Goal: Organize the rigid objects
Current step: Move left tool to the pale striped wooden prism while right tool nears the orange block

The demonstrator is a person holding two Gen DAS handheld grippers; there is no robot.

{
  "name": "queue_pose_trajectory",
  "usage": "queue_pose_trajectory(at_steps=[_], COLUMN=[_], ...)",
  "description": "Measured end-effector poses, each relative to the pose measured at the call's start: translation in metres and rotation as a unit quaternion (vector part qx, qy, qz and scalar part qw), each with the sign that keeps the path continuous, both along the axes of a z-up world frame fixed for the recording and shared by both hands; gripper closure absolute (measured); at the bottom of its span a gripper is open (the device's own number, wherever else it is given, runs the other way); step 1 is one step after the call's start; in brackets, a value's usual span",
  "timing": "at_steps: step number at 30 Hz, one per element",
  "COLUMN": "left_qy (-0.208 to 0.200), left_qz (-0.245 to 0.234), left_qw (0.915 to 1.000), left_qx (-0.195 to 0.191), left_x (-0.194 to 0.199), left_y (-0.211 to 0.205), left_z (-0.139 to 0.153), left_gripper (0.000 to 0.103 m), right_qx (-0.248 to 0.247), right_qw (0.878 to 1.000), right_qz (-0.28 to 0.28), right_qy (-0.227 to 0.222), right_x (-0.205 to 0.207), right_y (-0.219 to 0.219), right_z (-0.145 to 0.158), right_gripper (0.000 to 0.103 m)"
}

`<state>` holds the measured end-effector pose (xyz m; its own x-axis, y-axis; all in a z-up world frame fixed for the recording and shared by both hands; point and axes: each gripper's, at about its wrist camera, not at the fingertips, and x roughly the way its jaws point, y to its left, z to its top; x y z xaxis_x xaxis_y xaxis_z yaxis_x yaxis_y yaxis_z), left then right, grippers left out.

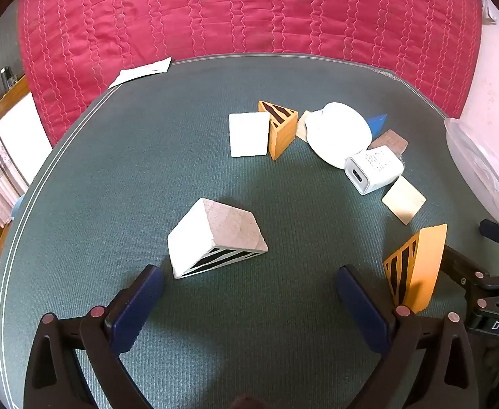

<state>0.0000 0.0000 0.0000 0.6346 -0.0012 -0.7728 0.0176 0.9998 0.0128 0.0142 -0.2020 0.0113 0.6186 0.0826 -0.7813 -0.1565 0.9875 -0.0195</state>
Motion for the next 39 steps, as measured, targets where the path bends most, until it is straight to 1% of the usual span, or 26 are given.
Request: queue_pose_trajectory(at_steps=[4, 9, 18, 22, 26, 30, 33, 36, 39], left_qy=[0.0, 0.002, 0.001, 0.0, -0.014, -0.011, -0.007, 0.0, -0.004], left_qz=[0.0, 0.001, -0.001, 0.001, 0.027, 0.042, 0.036, 0.019, 0.006], left_qw=[1.0, 1.0, 1.0, 0.9999, 0.9987, 0.9972, 0.998, 0.9996, 0.9997], left_qx=[0.001, -0.001, 0.001, -0.01, -0.042, -0.062, -0.051, -0.019, 0.021], left_x=[0.0, 0.0, 0.0, -0.001, -0.003, -0.002, -0.002, -0.004, -0.007], left_y=[0.0, 0.0, 0.001, 0.003, 0.018, 0.03, 0.031, 0.032, 0.035], left_z=[0.0, 0.0, -0.001, 0.001, 0.006, 0.007, 0.007, 0.006, 0.006], left_gripper=[0.0, 0.0, 0.0, 0.0, 0.0, 0.004, 0.007, 0.007, 0.007], right_qx=[-0.003, -0.004, -0.007, -0.006, -0.004, -0.003, -0.001, 0.001, 0.002], right_qw=[1.0, 1.0, 1.0, 1.0, 1.0, 1.0, 1.0, 1.0, 1.0], right_qz=[0.002, 0.029, 0.019, 0.018, 0.018, 0.018, 0.019, 0.021, 0.021], right_qy=[0.001, 0.003, 0.004, 0.005, 0.004, 0.004, 0.003, 0.002, 0.002], right_x=[-0.001, 0.002, 0.0, 0.001, 0.0, 0.0, -0.001, -0.002, -0.002], right_y=[0.0, 0.001, 0.005, 0.005, 0.006, 0.006, 0.005, 0.005, 0.004], right_z=[0.0, 0.002, 0.0, 0.001, 0.0, 0.0, -0.001, -0.001, -0.001], right_gripper=[0.0, 0.0, 0.0, 0.0, 0.0, 0.0, 0.0, 0.0, 0.0])
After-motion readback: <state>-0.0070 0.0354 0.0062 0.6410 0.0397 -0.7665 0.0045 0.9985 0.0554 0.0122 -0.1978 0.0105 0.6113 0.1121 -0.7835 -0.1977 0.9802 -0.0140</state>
